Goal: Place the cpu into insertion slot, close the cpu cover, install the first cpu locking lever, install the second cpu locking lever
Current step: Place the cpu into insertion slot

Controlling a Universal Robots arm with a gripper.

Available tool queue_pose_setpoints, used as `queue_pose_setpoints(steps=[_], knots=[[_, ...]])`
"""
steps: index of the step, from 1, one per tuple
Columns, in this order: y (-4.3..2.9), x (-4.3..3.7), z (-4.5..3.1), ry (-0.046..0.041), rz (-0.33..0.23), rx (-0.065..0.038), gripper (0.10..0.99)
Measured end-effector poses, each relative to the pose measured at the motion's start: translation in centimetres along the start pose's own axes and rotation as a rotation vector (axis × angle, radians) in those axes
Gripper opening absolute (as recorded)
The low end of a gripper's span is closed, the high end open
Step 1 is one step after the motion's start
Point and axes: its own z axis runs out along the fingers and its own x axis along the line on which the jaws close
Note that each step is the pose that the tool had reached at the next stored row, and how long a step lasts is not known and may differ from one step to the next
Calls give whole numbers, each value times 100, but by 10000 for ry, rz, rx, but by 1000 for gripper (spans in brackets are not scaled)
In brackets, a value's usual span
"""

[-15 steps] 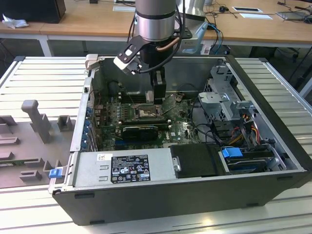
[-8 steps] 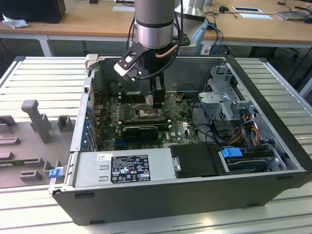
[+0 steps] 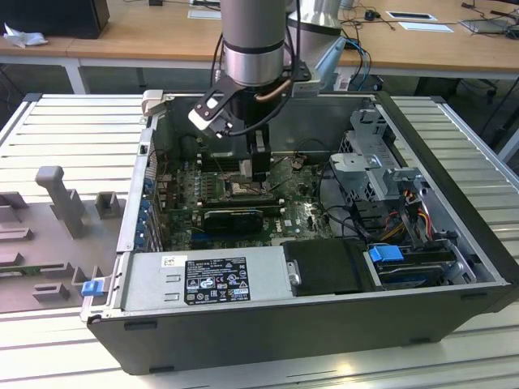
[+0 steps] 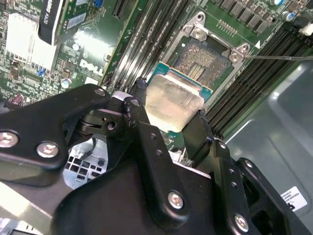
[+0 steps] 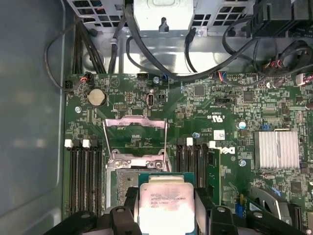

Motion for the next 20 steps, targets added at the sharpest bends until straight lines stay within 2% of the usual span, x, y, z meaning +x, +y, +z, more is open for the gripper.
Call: queue_pose_setpoints(steps=[6, 20], knots=[[-25, -1, 25, 0, -1, 1, 541], [-34, 0, 103, 1, 0, 0, 541]])
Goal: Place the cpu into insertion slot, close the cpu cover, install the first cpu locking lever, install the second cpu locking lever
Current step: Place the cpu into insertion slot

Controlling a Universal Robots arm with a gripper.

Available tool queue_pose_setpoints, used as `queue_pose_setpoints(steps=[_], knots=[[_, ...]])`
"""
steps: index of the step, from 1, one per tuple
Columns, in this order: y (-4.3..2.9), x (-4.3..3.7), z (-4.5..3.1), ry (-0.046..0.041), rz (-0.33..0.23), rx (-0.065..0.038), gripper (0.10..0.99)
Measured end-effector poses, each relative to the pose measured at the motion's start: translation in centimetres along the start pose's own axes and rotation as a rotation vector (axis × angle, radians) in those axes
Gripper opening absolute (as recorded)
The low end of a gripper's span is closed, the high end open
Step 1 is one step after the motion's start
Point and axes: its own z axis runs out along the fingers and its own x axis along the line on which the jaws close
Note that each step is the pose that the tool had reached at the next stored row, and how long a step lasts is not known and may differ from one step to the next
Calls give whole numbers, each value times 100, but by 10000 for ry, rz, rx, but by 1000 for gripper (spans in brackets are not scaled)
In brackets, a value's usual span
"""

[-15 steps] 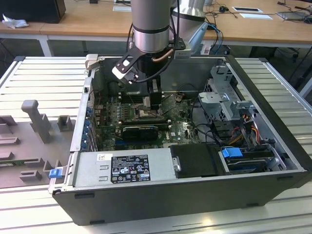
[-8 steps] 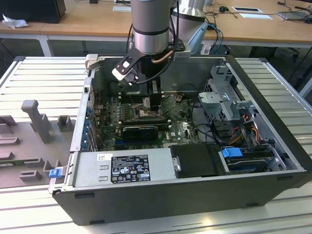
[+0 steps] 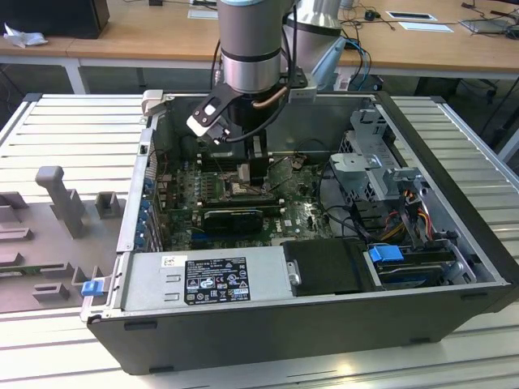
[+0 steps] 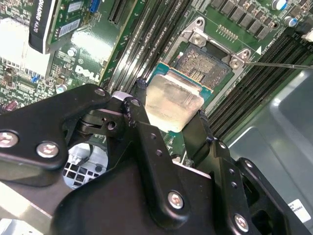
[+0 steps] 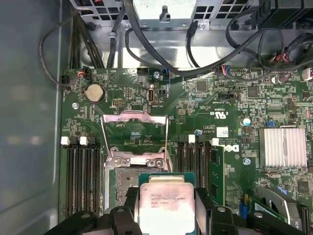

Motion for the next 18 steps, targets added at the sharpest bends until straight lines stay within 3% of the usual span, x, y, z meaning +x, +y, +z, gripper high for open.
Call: queue_pose_setpoints(steps=[6, 11, 14, 18], knots=[[-12, 9, 33, -1, 0, 1, 541], [-13, 128, 60, 0, -13, 9, 541], [-22, 180, 136, 1, -20, 9, 541], [-109, 184, 235, 0, -20, 10, 541]])
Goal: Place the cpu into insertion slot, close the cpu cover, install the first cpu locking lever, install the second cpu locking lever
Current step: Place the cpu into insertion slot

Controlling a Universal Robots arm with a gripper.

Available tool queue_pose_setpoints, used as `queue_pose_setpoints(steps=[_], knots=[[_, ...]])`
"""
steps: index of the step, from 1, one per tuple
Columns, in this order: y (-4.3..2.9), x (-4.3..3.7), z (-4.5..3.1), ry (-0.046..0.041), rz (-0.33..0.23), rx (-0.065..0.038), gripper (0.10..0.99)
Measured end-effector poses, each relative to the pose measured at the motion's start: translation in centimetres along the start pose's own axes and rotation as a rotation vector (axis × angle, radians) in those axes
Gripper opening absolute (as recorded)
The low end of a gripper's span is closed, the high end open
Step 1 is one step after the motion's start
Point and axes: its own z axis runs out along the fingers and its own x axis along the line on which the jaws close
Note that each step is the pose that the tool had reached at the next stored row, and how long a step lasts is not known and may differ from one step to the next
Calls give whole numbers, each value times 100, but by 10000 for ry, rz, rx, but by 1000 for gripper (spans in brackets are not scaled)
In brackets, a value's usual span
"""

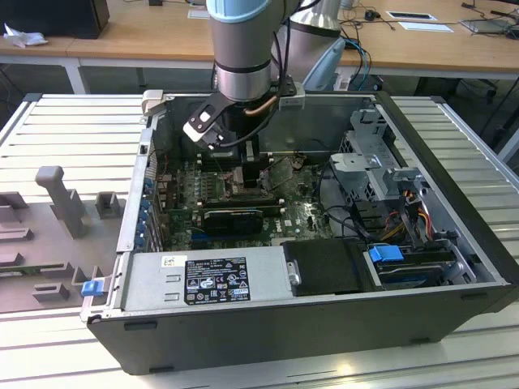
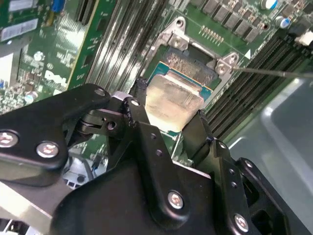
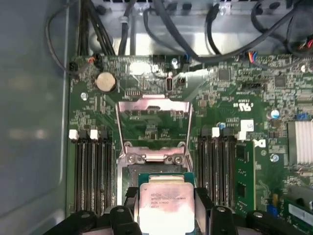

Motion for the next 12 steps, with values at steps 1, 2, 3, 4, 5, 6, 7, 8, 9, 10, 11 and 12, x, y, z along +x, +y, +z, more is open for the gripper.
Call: queue_pose_setpoints(steps=[1, 2, 3, 4, 5, 6, 7, 8, 9, 10, 11, 12], knots=[[-10, 4, 20, -1, 1, 0, 541], [-10, 11, 33, -1, 0, 0, 541], [-11, 20, 45, -1, 0, 0, 541], [-14, 32, 67, 0, 0, 0, 541], [-16, 40, 95, -1, 0, 0, 541], [-18, 42, 112, -1, 0, 0, 541], [-19, 45, 137, 0, -1, 0, 541], [-23, 48, 167, -7, -1, 2, 541], [-24, 49, 188, -12, -1, 1, 541], [-26, 49, 201, -15, 0, 0, 541], [-27, 50, 214, -16, 6, 0, 541], [-27, 50, 220, -16, 15, 0, 541]])
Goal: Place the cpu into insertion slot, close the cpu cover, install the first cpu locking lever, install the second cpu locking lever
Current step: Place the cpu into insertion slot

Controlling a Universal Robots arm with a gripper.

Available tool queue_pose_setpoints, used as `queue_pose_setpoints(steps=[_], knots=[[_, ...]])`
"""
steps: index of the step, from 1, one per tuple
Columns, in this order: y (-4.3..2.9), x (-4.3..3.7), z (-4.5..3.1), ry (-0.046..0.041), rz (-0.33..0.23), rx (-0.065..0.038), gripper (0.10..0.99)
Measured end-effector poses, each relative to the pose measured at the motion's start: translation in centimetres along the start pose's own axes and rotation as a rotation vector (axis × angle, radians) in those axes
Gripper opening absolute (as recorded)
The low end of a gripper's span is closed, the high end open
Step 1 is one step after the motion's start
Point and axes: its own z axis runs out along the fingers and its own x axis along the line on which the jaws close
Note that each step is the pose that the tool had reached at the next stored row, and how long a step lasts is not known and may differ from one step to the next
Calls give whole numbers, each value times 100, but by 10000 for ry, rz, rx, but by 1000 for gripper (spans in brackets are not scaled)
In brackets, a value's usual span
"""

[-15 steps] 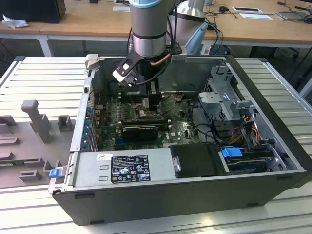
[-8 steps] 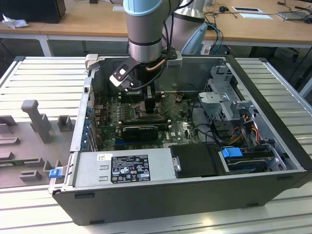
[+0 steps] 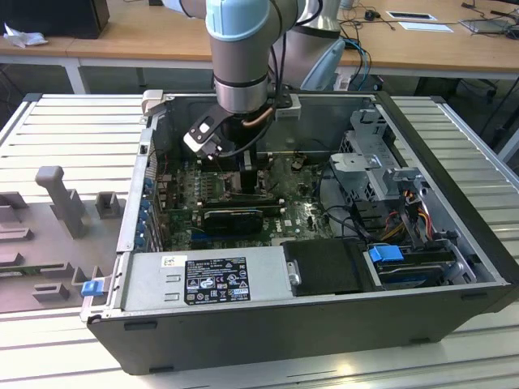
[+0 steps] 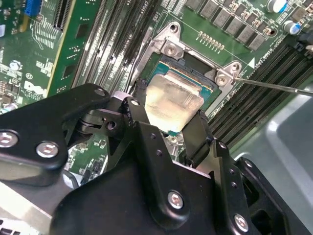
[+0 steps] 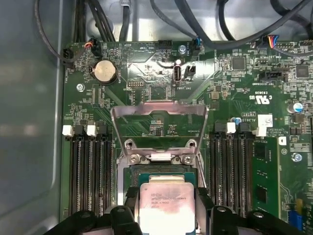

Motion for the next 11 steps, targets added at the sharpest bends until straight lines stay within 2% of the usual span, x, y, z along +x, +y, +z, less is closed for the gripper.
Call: queue_pose_setpoints(steps=[11], knots=[[0, 20, 40, -3, 22, 0, 541]])
